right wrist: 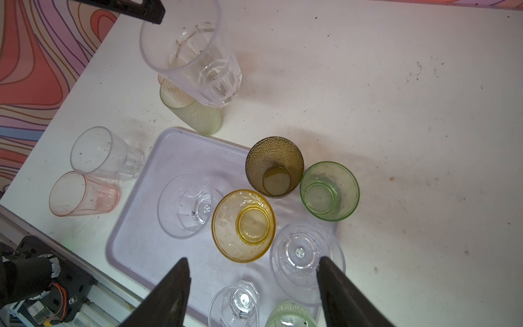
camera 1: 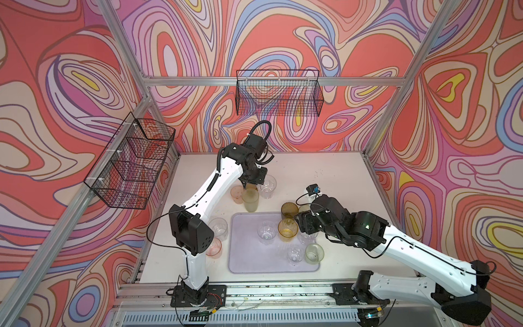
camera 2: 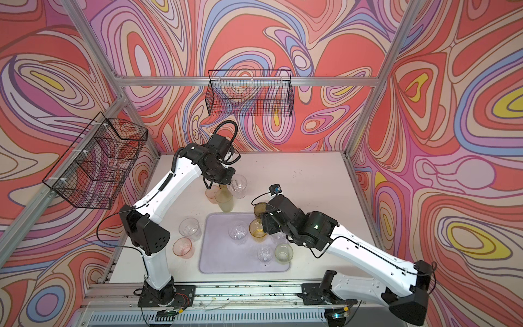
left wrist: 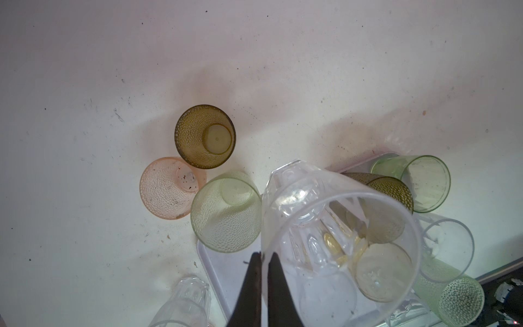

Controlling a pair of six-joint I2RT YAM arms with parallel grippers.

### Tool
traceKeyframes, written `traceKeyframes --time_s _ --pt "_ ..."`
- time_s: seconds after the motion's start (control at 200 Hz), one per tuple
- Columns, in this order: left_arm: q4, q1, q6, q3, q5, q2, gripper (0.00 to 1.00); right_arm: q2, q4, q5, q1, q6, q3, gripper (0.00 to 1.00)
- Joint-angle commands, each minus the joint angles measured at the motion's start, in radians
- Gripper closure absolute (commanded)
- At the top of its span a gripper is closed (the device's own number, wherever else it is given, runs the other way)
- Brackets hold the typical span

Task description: Place the glasses into the tray

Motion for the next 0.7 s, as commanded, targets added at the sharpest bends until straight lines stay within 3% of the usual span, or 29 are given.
traceKeyframes --time_s 0.0,0.696 --pt "-0.030 0.005 -0.026 -0.041 0.010 -0.057 1.00 -0.015 0.003 0.020 -0.004 0.006 -0.013 0.26" --pt "0.066 -0.024 -0.071 -0.286 0.077 -0.152 1.00 0.018 -0.001 0.007 -0.005 0.001 0.006 0.27"
